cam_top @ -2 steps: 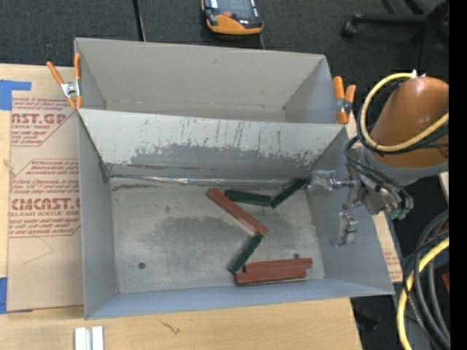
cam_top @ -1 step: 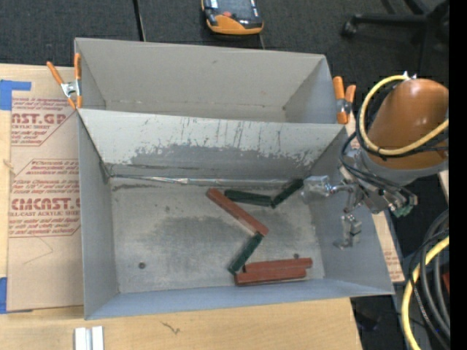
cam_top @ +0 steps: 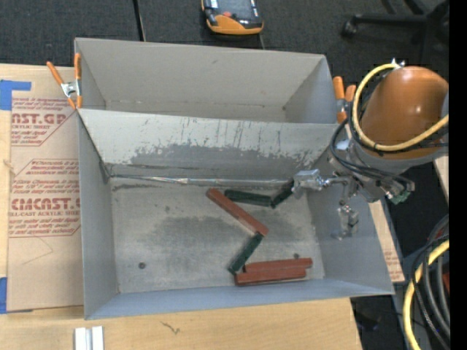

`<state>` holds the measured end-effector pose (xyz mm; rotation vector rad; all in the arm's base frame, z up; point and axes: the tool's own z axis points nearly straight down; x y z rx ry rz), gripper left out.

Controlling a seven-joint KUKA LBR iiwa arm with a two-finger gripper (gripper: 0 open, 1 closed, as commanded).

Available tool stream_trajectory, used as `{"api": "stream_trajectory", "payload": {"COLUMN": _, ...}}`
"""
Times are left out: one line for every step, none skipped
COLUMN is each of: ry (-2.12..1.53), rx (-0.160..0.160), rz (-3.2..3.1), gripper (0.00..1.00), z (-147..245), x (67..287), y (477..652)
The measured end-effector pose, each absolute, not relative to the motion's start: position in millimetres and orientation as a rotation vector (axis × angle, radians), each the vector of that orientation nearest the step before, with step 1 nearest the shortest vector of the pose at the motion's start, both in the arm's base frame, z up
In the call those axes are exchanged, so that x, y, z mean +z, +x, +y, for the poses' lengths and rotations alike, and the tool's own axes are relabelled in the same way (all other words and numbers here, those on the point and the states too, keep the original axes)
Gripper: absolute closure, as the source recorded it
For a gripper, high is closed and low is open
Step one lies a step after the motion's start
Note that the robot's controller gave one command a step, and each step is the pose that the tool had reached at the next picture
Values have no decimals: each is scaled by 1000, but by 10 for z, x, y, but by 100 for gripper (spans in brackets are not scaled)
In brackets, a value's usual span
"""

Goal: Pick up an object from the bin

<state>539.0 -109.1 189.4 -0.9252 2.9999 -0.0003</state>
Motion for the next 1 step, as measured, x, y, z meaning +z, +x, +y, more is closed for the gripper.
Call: {"api": "stream_trajectory", "payload": {"ry": -1366, "rx": 0, "rz": 2826, "gripper": 0, "z": -1039, "x": 1767, "y": 5424}}
